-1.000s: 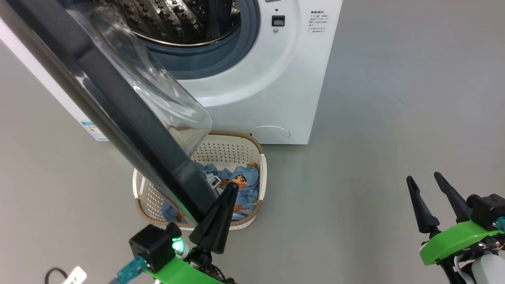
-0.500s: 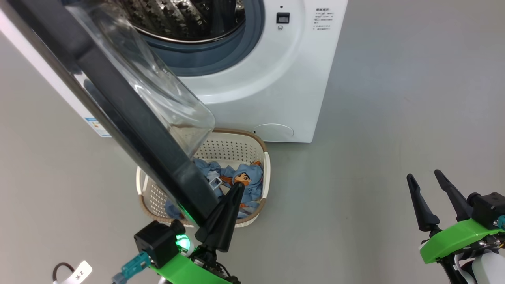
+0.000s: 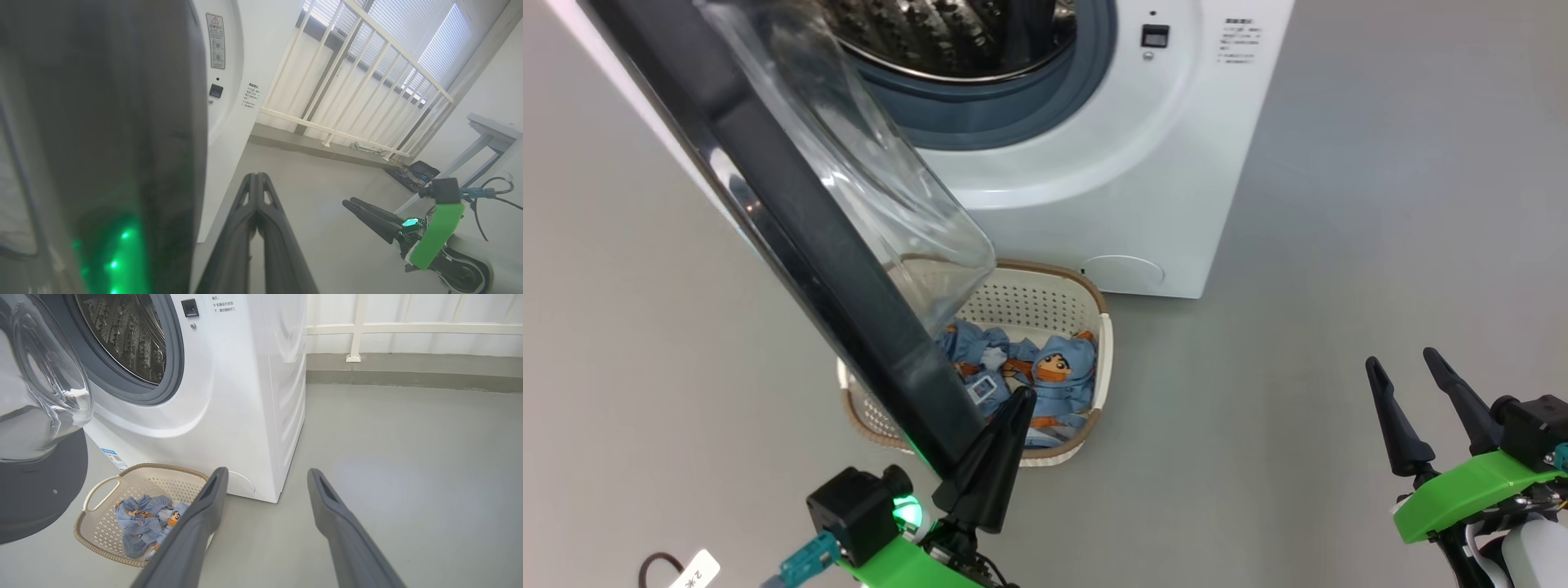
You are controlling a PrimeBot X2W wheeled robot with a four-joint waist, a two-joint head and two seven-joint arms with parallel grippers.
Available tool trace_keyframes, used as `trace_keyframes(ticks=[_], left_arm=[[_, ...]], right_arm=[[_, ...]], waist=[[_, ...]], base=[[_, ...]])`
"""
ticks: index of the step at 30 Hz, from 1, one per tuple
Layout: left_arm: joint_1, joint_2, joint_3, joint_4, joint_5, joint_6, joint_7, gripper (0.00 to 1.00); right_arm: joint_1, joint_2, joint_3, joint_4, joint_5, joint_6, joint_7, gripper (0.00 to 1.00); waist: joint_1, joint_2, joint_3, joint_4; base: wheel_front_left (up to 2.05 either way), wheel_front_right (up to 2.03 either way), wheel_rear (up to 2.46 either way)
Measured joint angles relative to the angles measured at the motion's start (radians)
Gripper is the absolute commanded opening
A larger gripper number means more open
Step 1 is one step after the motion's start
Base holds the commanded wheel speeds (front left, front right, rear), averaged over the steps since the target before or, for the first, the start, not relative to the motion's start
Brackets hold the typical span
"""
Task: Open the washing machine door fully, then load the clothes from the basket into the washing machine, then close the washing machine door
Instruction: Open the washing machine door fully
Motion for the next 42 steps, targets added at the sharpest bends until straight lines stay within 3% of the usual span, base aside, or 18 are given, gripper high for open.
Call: trace_keyframes(ticks=[14, 42], left_arm=[[0.024, 0.002, 0.007, -0.017, 0.017, 0.004, 0.000, 0.00], [0.088, 0.022, 0.048, -0.088, 0.088, 0.085, 0.000, 0.00]], right_arm=[[-0.014, -0.014, 0.005, 0.000, 0.000, 0.000, 0.000, 1.00], [-0.013, -0.046, 0.024, 0.011, 0.000, 0.000, 0.000, 1.00]], waist=[[0.0001, 0.0000, -0.003, 0.066], [0.0001, 0.0000, -0.009, 0.298]], base=[[0.00, 0.00, 0.00], [0.00, 0.00, 0.00]])
